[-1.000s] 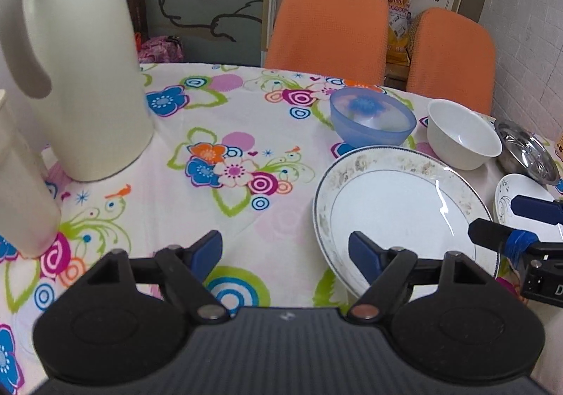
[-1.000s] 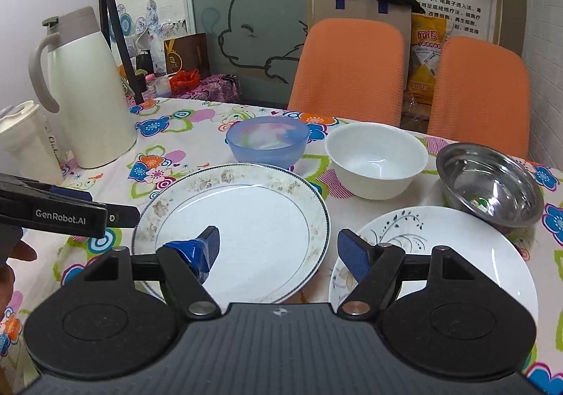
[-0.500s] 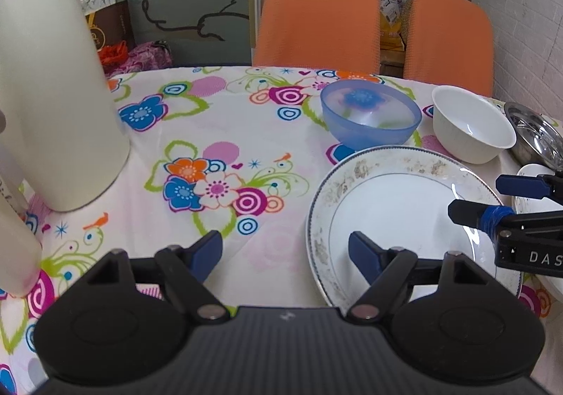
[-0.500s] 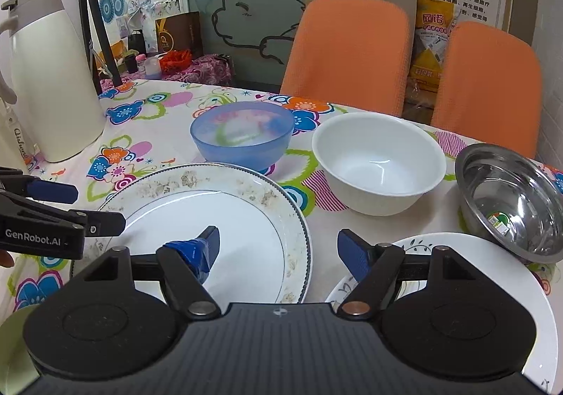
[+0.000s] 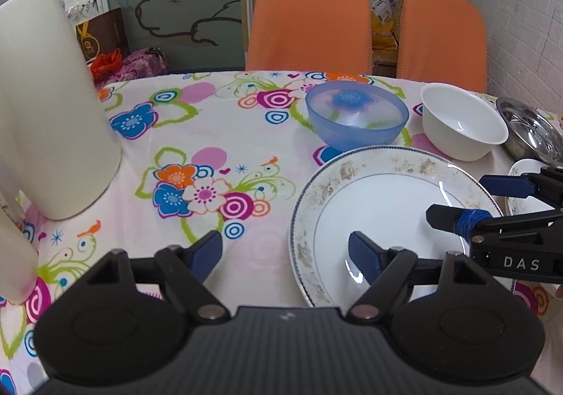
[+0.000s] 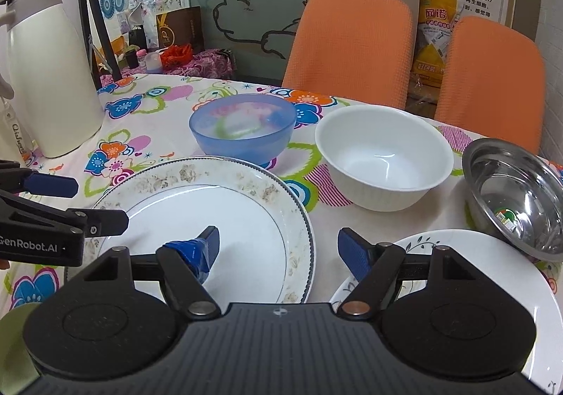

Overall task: Organize plates and bowls
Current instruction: 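Move the left gripper to the gold-rimmed white plate and grip its rim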

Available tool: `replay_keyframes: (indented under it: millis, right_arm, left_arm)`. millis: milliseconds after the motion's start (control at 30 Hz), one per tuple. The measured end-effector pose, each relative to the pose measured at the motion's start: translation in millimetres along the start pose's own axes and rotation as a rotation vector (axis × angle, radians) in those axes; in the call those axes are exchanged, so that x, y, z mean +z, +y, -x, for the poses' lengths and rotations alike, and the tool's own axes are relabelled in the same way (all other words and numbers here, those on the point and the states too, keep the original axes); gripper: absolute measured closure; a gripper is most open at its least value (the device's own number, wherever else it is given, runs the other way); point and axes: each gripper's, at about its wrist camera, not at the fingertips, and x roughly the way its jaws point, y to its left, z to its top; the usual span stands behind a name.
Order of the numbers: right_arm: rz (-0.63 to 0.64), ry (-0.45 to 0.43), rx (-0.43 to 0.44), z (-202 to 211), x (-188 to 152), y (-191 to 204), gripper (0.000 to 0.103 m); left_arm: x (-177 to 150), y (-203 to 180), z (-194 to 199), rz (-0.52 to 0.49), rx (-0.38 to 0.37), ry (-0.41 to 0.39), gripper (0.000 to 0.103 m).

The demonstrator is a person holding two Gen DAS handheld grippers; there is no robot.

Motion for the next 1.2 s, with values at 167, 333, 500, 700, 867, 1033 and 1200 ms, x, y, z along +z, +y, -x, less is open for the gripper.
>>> replay_keyframes:
  millis: [167, 333, 500, 700, 867, 1033, 1200]
  right_arm:
    - [0.032, 0.028, 0.013, -11, -4, 11, 0.04]
    - [0.031, 0.006, -0.007, -8, -8, 13, 0.041]
    - [0.012, 0.003, -0.04, -9, -7, 22, 0.038]
    - [-0.006, 0.006, 0.003, -14, 0, 30, 0.038]
    - [-0.045, 0.005, 0.037, -9, -5, 25, 0.039]
    - [-0.02, 0.013, 0.042, -2, -18, 31, 0.039]
    - [0.006, -0.02, 0.045, -1, -25, 35, 0.037]
  left_arm:
    - [-1, -4, -8, -0.011, -0.007, 0.017, 0.024]
    - [-1, 1, -13, 0.01, -0.02, 0.027, 0.024]
    - [-3, 15, -12, 0.048, -0.053, 0.041, 0.024]
    - [-4, 25, -2, 0.065, -0.026, 0.024, 0.024]
    - [-6, 20, -2, 0.038, -0.035, 0.022, 0.024]
    - [-9, 15, -10, 0.031, -0.023, 0.03, 0.025]
    - [-13, 20, -10, 0.051, -0.048, 0.027, 0.025]
